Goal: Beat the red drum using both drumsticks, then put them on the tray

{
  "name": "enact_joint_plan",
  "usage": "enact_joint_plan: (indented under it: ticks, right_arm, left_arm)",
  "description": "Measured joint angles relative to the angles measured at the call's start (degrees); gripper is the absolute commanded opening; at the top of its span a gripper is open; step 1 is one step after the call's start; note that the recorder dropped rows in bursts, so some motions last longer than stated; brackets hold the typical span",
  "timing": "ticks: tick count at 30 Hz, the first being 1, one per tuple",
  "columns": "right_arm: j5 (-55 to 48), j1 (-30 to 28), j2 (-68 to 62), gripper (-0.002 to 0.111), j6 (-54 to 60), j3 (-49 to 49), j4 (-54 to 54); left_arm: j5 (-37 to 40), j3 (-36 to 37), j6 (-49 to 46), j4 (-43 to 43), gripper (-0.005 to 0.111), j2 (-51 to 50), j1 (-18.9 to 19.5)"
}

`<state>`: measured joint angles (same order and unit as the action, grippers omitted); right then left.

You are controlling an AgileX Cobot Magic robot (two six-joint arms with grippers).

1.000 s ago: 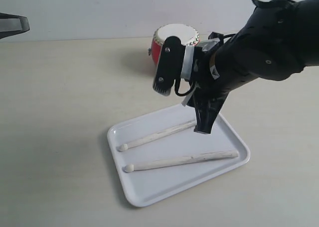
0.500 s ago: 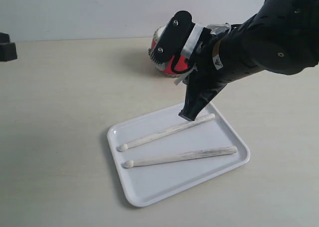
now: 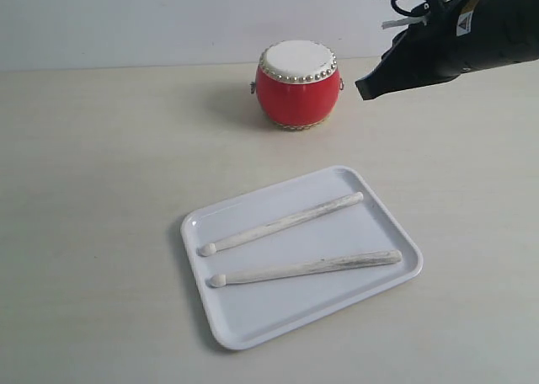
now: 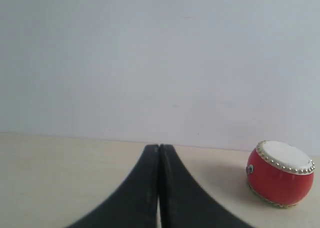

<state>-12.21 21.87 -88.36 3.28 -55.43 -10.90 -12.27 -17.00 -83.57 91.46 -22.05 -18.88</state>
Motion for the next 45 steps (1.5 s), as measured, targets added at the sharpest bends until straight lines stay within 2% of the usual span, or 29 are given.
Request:
enact_joint_plan:
  ticks: [30, 34, 39, 42, 45]
  right_arm:
    - [-0.59, -0.04, 0.0, 0.0, -2.62, 0.0, 0.75]
    - [-0.59, -0.04, 0.0, 0.0, -2.72, 0.0, 0.75]
    - [-0.59, -0.04, 0.0, 0.0, -2.72, 0.0, 0.75]
    - [-0.59, -0.04, 0.0, 0.0, -2.72, 0.0, 0.75]
    - [-0.59, -0.04, 0.0, 0.0, -2.84, 0.0, 0.75]
  left_arm:
    - [0.0, 0.12, -0.09, 0.0, 0.0, 0.34, 0.34]
    - [1.36, 0.15, -0.09, 0.85, 0.0, 1.82, 5.24]
    - [4.05, 0.15, -0.09, 6.57, 0.0, 5.43, 14.98]
    - [4.32, 0.15, -0.09, 7.39, 0.0, 7.88, 19.09]
    - [4.4, 0.15, -0.09, 7.7, 0.0, 9.07, 21.5]
